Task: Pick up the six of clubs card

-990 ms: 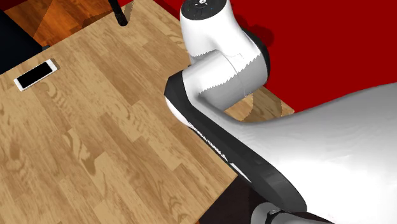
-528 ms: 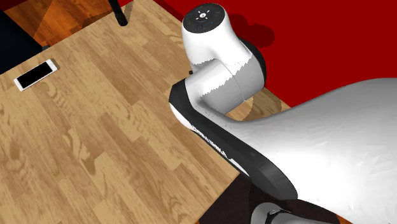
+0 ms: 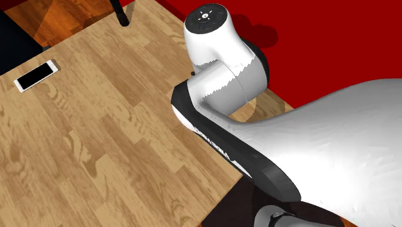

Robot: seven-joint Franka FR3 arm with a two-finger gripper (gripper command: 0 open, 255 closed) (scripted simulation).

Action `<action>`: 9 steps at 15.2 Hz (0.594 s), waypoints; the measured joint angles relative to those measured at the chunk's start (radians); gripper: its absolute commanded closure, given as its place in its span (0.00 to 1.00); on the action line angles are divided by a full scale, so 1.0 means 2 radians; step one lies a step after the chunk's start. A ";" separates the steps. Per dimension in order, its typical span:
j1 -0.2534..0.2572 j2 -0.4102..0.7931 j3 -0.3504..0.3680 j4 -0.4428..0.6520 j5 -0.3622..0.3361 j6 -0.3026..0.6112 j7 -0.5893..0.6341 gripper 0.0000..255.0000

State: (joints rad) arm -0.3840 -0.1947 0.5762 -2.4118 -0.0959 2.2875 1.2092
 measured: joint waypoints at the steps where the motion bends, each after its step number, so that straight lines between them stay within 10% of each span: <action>1: 0.000 -0.001 0.000 0.001 0.001 -0.003 -0.001 1.00; 9: 0.006 -0.029 -0.010 0.029 0.021 -0.054 -0.022 1.00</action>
State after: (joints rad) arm -0.3724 -0.2537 0.5567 -2.3532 -0.0542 2.1793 1.1646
